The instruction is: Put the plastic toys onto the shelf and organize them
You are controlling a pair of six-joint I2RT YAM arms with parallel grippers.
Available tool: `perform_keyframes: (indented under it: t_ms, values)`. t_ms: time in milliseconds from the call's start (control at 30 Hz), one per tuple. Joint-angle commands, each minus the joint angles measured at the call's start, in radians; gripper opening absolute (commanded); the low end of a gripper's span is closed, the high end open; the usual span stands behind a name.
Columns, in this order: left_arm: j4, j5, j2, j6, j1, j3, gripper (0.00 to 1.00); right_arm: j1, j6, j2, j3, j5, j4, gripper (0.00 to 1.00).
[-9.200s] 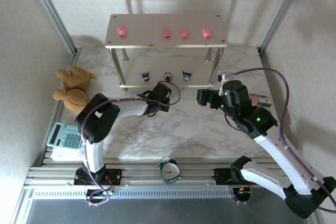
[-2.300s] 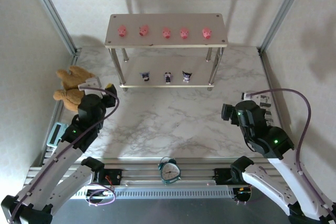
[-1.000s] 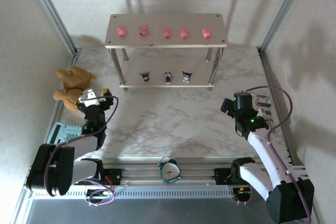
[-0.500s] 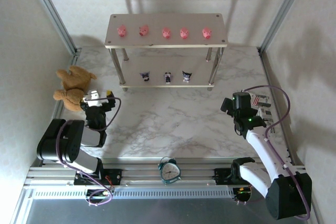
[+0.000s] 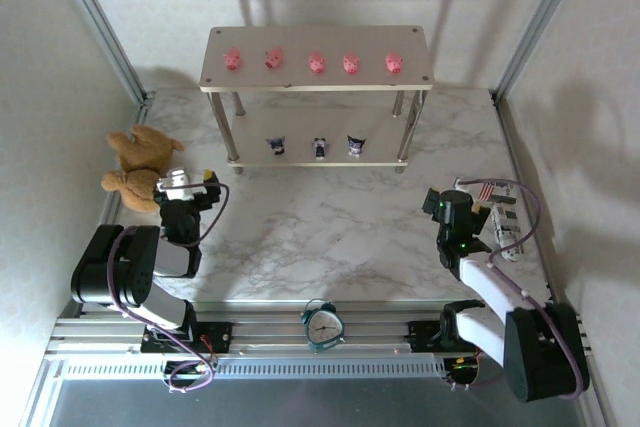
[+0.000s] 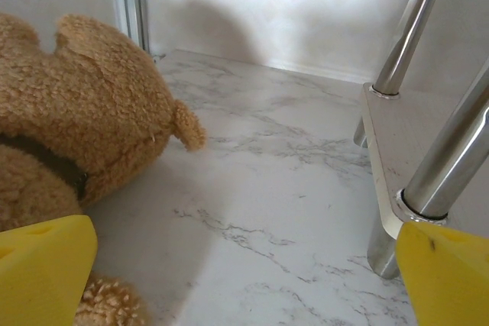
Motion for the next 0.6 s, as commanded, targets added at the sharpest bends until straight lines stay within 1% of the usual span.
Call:
perform_keyframes:
  t_ms: [0,133,167,200,233,267,300,367,400,467,533,567]
  values:
    - [0.009,0.020,0.004,-0.016,0.008,0.015,1.00,-0.006,-0.103,0.104,-0.030,0.045,0.369,0.99]
    - [0.009,0.020,0.005,-0.016,0.008,0.015,1.00,-0.006,-0.164,0.285,0.003,0.020,0.519,0.99]
    - [0.009,0.020,0.005,-0.016,0.008,0.015,1.00,-0.008,-0.172,0.309,0.018,-0.011,0.522,0.99]
    - [0.009,0.021,0.005,-0.016,0.008,0.016,1.00,-0.008,-0.189,0.340,0.033,-0.014,0.547,0.99]
    - [0.009,0.020,0.005,-0.016,0.008,0.016,1.00,-0.009,-0.180,0.361,0.058,-0.019,0.507,0.99]
    - [0.009,0.021,0.005,-0.017,0.009,0.016,1.00,-0.012,-0.185,0.396,0.069,-0.039,0.507,0.99]
    - [0.009,0.022,0.005,-0.017,0.009,0.016,1.00,-0.012,-0.215,0.439,0.068,-0.060,0.576,0.99]
    - [0.008,0.023,0.005,-0.018,0.009,0.016,1.00,-0.016,-0.196,0.426,0.094,-0.091,0.488,0.99]
    - [0.008,0.024,0.004,-0.018,0.009,0.016,1.00,-0.025,-0.200,0.435,0.088,-0.113,0.517,0.99]
    - [0.008,0.024,0.004,-0.018,0.009,0.017,1.00,-0.041,-0.194,0.430,0.087,-0.171,0.501,0.99]
    - [0.008,0.024,0.005,-0.018,0.011,0.018,1.00,-0.073,-0.182,0.461,0.074,-0.256,0.532,0.99]
    - [0.008,0.024,0.005,-0.018,0.010,0.018,1.00,-0.084,-0.194,0.505,0.046,-0.270,0.654,0.99]
